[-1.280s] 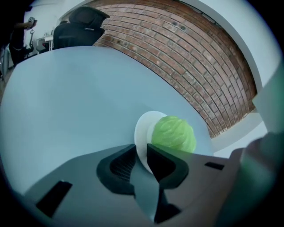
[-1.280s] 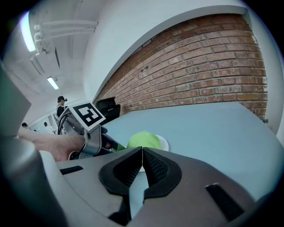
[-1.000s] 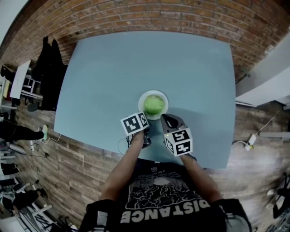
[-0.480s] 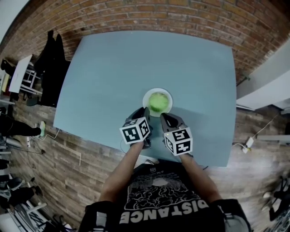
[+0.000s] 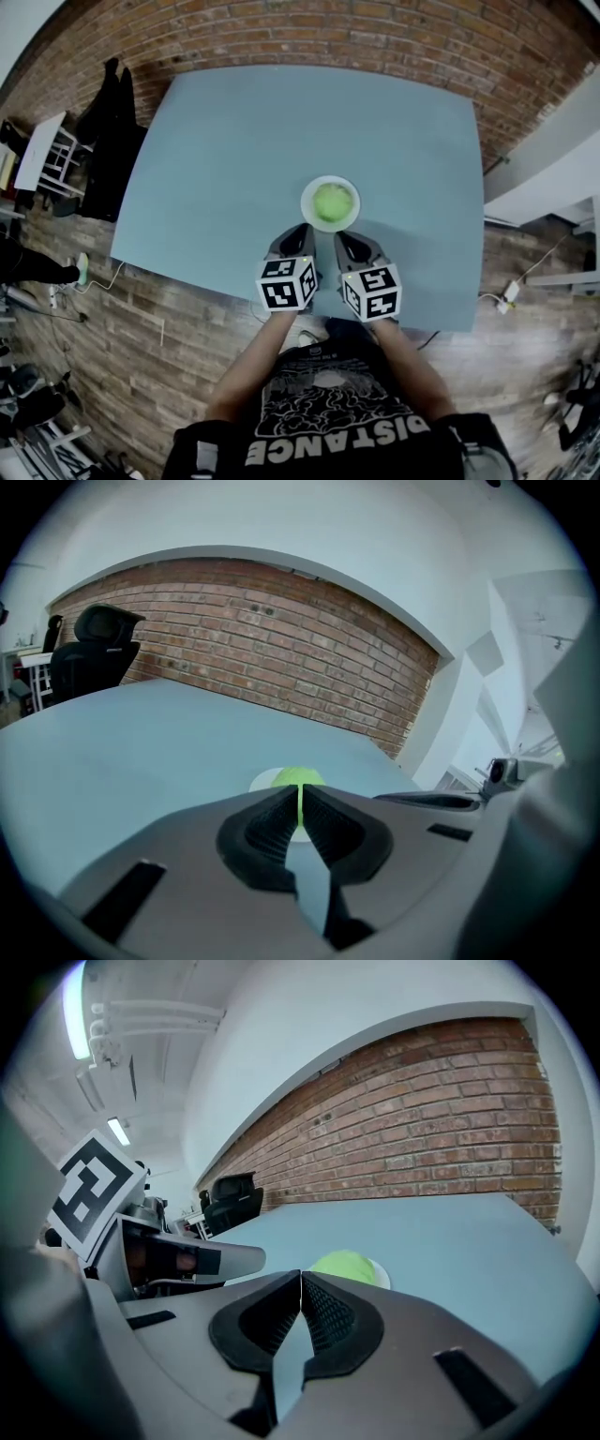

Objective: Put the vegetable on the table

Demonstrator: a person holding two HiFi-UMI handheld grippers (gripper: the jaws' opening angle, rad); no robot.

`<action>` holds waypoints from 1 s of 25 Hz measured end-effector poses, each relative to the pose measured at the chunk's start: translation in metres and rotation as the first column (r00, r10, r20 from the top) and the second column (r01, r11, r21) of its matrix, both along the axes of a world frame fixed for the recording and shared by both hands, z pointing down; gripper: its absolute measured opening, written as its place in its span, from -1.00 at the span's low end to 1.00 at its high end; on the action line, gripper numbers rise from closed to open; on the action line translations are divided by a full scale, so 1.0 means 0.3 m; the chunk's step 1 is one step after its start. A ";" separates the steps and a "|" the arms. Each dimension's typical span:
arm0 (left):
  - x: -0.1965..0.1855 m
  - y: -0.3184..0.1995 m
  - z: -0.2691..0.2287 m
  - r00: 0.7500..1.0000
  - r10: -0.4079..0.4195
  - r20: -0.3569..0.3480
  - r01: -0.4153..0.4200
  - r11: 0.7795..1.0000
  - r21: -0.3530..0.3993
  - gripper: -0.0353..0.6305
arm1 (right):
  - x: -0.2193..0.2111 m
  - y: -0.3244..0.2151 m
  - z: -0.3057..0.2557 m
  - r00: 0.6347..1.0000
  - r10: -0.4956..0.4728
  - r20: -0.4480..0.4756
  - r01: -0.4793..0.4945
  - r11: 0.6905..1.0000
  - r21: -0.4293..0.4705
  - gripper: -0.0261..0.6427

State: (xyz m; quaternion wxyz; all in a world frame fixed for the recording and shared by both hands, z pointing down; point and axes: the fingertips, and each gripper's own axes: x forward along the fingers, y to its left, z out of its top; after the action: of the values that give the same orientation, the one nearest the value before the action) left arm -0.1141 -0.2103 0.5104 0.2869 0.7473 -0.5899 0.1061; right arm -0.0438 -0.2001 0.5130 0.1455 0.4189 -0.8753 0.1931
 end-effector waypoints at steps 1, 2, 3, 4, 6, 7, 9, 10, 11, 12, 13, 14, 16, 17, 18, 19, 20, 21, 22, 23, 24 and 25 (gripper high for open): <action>0.004 0.011 -0.010 1.000 0.007 0.003 -0.007 1.000 0.008 -0.84 | -0.003 0.008 -0.007 1.000 0.002 0.001 -0.002 1.000 0.006 -0.89; 0.008 0.020 -0.019 1.000 0.013 0.007 -0.013 1.000 0.017 -0.85 | -0.006 0.015 -0.013 1.000 0.004 0.001 -0.004 1.000 0.011 -0.89; 0.012 0.029 -0.030 1.000 0.019 0.013 -0.019 0.999 0.027 -0.89 | -0.008 0.023 -0.019 1.000 0.007 0.001 -0.007 1.000 0.017 -0.89; 0.017 0.037 -0.040 0.999 0.026 0.019 -0.027 0.999 0.037 -0.89 | -0.008 0.031 -0.026 1.000 0.010 0.002 -0.010 1.000 0.022 -0.89; 0.030 0.055 -0.059 0.998 0.044 0.035 -0.046 0.997 0.058 -0.89 | -0.005 0.048 -0.038 1.000 0.021 0.006 -0.021 0.999 0.030 -0.89; 0.036 0.065 -0.067 0.997 0.056 0.045 -0.059 0.996 0.069 -0.89 | -0.004 0.056 -0.044 1.000 0.026 0.010 -0.027 0.999 0.031 -0.89; 0.051 0.085 -0.084 0.995 0.082 0.063 -0.088 0.992 0.093 -0.89 | -0.003 0.070 -0.058 0.999 0.037 0.020 -0.037 0.999 0.034 -0.89; 0.059 0.097 -0.092 0.993 0.096 0.071 -0.103 0.989 0.104 -0.89 | -0.002 0.076 -0.067 0.999 0.043 0.025 -0.044 0.998 0.036 -0.89; 0.067 0.109 -0.099 0.991 0.109 0.077 -0.117 0.987 0.114 -0.89 | -0.001 0.083 -0.077 0.998 0.049 0.029 -0.050 0.998 0.039 -0.89; 0.076 0.122 -0.105 0.989 0.120 0.082 -0.130 0.984 0.122 -0.89 | 0.002 0.090 -0.087 0.998 0.055 0.033 -0.056 0.997 0.045 -0.89; 0.084 0.135 -0.110 0.988 0.130 0.085 -0.141 0.982 0.129 -0.89 | 0.005 0.099 -0.095 0.998 0.060 0.036 -0.062 0.997 0.050 -0.89; 0.091 0.148 -0.114 0.987 0.139 0.086 -0.150 0.980 0.135 -0.89 | 0.008 0.109 -0.102 0.997 0.065 0.037 -0.066 0.996 0.053 -0.89; 0.102 0.169 -0.120 0.985 0.152 0.083 -0.163 0.977 0.141 -0.89 | 0.015 0.128 -0.113 0.997 0.072 0.041 -0.075 0.996 0.056 -0.89; 0.108 0.178 -0.121 0.984 0.160 0.079 -0.170 0.975 0.142 -0.89 | 0.019 0.136 -0.120 0.996 0.077 0.044 -0.079 0.995 0.059 -0.89; 0.116 0.187 -0.122 0.983 0.169 0.076 -0.179 0.974 0.142 -0.89 | 0.024 0.144 -0.125 0.996 0.081 0.046 -0.084 0.995 0.062 -0.89; 0.123 0.197 -0.122 0.981 0.178 0.074 -0.187 0.972 0.142 -0.89 | 0.028 0.153 -0.129 0.996 0.083 0.045 -0.086 0.994 0.066 -0.89; 0.129 0.208 -0.122 0.980 0.185 0.073 -0.194 0.971 0.141 -0.89 | 0.031 0.163 -0.132 0.996 0.084 0.042 -0.087 0.994 0.069 -0.89; 0.133 0.218 -0.123 0.979 0.190 0.071 -0.199 0.970 0.141 -0.89 | 0.033 0.173 -0.134 0.996 0.085 0.038 -0.088 0.993 0.073 -0.89; 0.136 0.226 -0.124 0.978 0.194 0.069 -0.203 0.969 0.141 -0.89 | 0.034 0.182 -0.137 0.996 0.086 0.035 -0.089 0.993 0.076 -0.89; 0.139 0.234 -0.125 0.978 0.198 0.068 -0.206 0.968 0.142 -0.89 | 0.035 0.189 -0.140 0.996 0.088 0.033 -0.090 0.993 0.080 -0.89; 0.141 0.241 -0.127 0.977 0.200 0.067 -0.208 0.968 0.143 -0.89 | 0.037 0.196 -0.143 0.995 0.089 0.032 -0.092 0.992 0.083 -0.89; 0.143 0.247 -0.128 0.977 0.202 0.066 -0.209 0.967 0.144 -0.89 | 0.039 0.203 -0.145 0.995 0.091 0.031 -0.093 0.992 0.085 -0.89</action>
State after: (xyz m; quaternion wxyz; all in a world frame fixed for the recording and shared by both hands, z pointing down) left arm -0.0711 -0.1362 0.4719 0.2022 0.8209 -0.5227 0.1097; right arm -0.0321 -0.1394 0.4696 0.1062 0.4620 -0.8644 0.1674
